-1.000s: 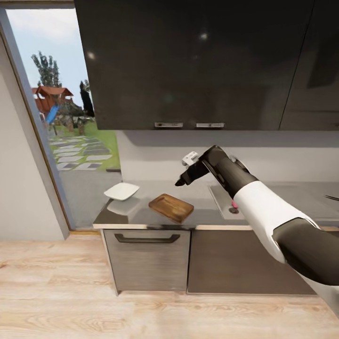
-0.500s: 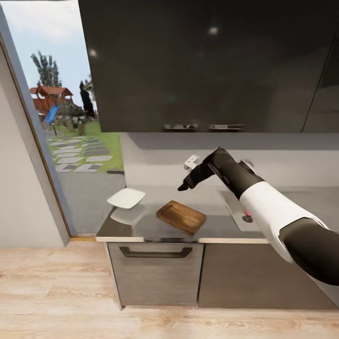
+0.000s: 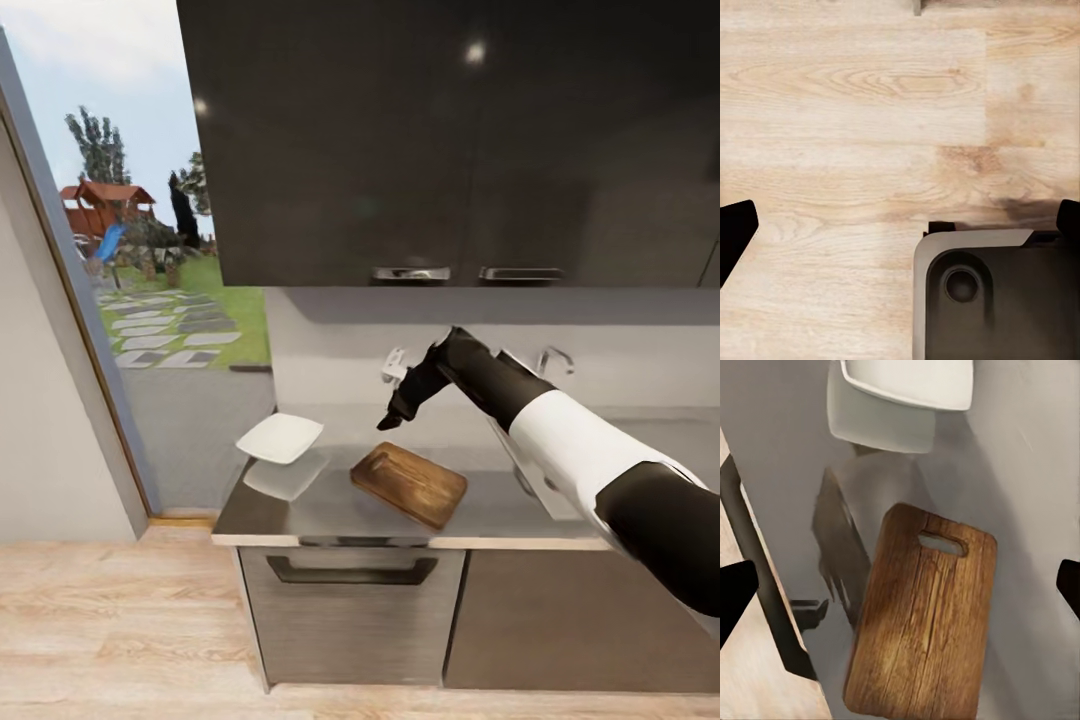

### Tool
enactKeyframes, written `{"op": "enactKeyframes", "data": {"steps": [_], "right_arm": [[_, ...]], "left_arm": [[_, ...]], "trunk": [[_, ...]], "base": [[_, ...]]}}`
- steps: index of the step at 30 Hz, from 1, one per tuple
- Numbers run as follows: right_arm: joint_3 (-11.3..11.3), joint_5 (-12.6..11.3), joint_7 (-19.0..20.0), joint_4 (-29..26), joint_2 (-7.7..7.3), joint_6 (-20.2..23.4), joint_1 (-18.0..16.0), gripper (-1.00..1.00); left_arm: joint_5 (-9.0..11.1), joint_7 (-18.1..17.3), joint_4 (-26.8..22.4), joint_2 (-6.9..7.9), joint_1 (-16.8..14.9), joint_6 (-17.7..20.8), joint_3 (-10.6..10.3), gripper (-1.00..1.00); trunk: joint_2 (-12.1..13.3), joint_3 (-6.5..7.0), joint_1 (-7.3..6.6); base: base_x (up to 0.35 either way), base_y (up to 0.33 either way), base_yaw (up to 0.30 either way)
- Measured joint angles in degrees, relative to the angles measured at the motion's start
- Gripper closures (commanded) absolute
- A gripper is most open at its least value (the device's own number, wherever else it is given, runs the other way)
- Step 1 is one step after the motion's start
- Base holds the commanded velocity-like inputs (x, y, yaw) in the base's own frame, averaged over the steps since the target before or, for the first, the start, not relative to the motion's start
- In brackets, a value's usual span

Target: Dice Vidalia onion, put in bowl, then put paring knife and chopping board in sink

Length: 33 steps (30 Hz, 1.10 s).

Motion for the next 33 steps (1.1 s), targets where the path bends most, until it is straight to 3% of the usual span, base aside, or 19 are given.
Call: {"op": "enactKeyframes", "data": {"steps": [5,10,22,33], "right_arm": [[1.19,0.30,6.04,-0.04,-2.78,-4.59,0.00,-1.00],[1.31,0.62,10.96,-0.07,-4.28,-8.40,0.00,-1.00],[2.12,6.00,17.76,-0.23,-4.39,-14.21,0.00,-1.00],[2.26,6.10,17.81,-0.14,-4.36,-14.49,0.01,-1.00]], "left_arm": [[-0.04,0.01,0.06,0.00,0.00,-0.04,-0.05,-1.00],[-0.05,0.04,0.08,0.00,0.00,-0.04,-0.05,-1.00],[-0.04,0.16,0.09,0.00,0.00,-0.04,-0.05,-1.00],[-0.01,0.17,0.09,0.00,0.00,0.04,-0.05,-1.00]], "trunk": [[0.00,0.00,0.01],[0.00,0.00,0.02],[0.00,0.00,0.02],[0.00,-0.47,0.00]], "base": [[0.034,0.022,0.000],[0.004,0.003,0.000],[0.000,0.000,0.000],[0.062,0.075,0.000]]}}
